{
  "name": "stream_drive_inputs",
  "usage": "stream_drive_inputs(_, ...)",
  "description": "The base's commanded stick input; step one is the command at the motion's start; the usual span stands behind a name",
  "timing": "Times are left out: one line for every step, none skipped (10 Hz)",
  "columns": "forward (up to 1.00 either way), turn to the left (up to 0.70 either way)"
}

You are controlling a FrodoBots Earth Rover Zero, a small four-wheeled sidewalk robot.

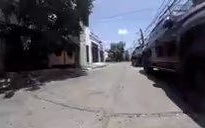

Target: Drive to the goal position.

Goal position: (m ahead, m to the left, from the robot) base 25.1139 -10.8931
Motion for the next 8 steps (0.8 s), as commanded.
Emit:
stream_drive_inputs(1.0,-0.35)
stream_drive_inputs(1.0,-0.35)
stream_drive_inputs(1.0,-0.21)
stream_drive_inputs(1.0,0.03)
stream_drive_inputs(1.0,-0.25)
stream_drive_inputs(1.0,-0.12)
stream_drive_inputs(1.0,0.05)
stream_drive_inputs(1.0,0.05)
